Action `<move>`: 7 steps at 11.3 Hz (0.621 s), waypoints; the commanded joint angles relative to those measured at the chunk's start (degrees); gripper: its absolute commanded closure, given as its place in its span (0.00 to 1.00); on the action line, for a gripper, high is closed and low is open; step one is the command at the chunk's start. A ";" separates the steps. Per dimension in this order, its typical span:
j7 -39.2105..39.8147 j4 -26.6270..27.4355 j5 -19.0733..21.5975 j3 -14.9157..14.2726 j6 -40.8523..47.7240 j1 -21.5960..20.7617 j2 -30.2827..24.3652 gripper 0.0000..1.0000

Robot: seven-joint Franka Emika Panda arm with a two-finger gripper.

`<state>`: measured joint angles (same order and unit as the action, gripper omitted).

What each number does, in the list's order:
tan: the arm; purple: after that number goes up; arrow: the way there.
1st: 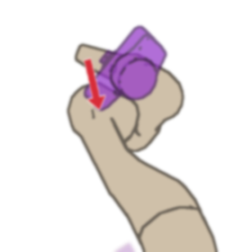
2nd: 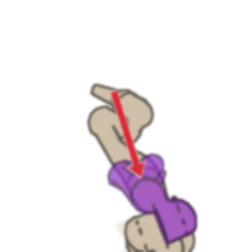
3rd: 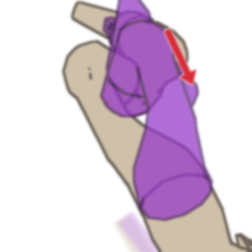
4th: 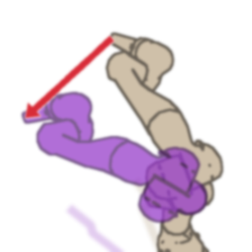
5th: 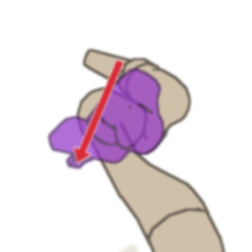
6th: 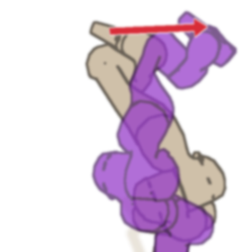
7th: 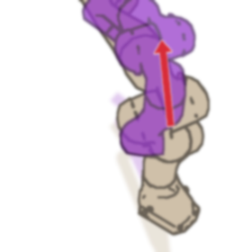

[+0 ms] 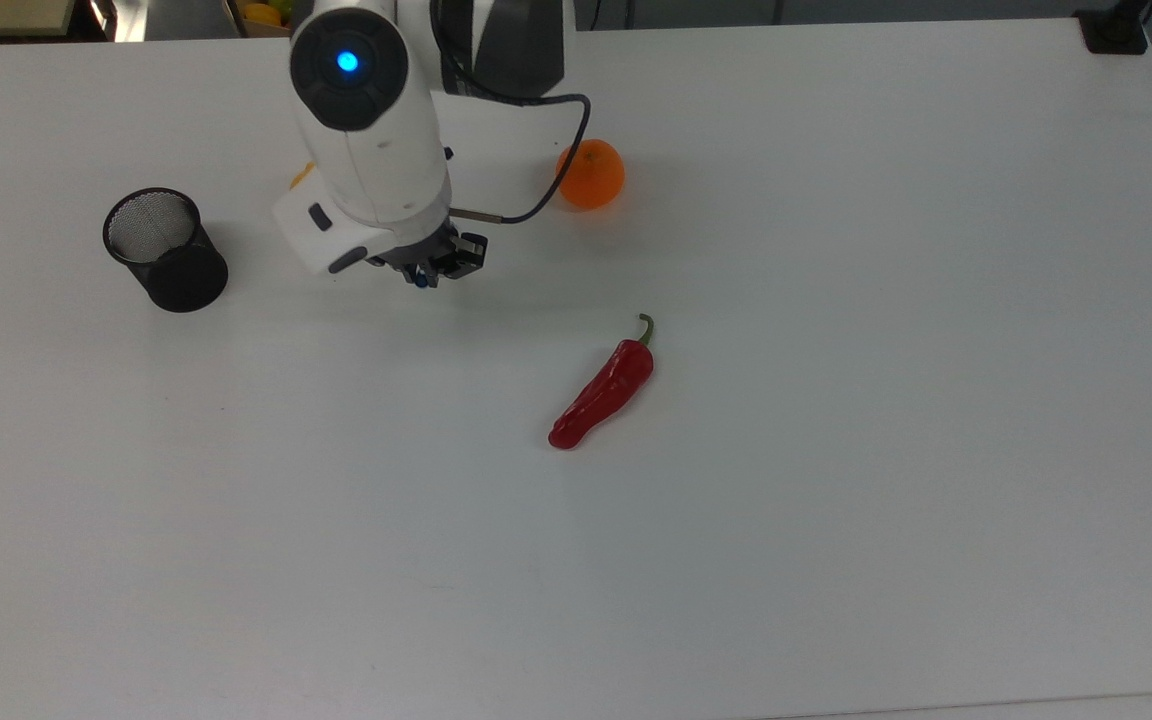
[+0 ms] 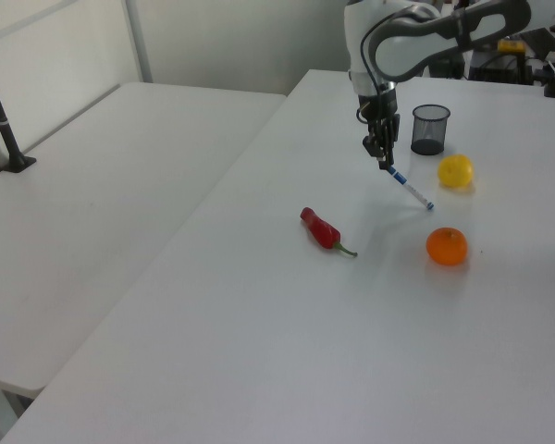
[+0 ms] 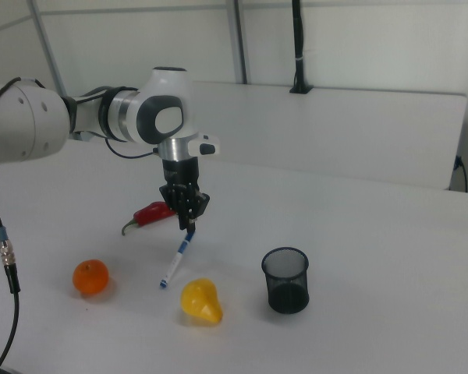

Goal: Take marker pen
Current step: 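Carry the marker past the yellow pear and lower it to the table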

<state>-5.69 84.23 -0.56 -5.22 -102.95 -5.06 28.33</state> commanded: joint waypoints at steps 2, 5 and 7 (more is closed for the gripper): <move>-3.79 0.14 -2.95 1.18 -1.36 -0.74 1.37 0.66; -5.56 0.14 -3.04 1.18 -2.96 -0.74 1.29 0.52; -5.38 0.14 -3.04 1.18 -2.96 -0.39 0.24 0.29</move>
<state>-9.72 84.05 -2.50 -4.21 -104.93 -5.53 29.95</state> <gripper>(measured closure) 0.529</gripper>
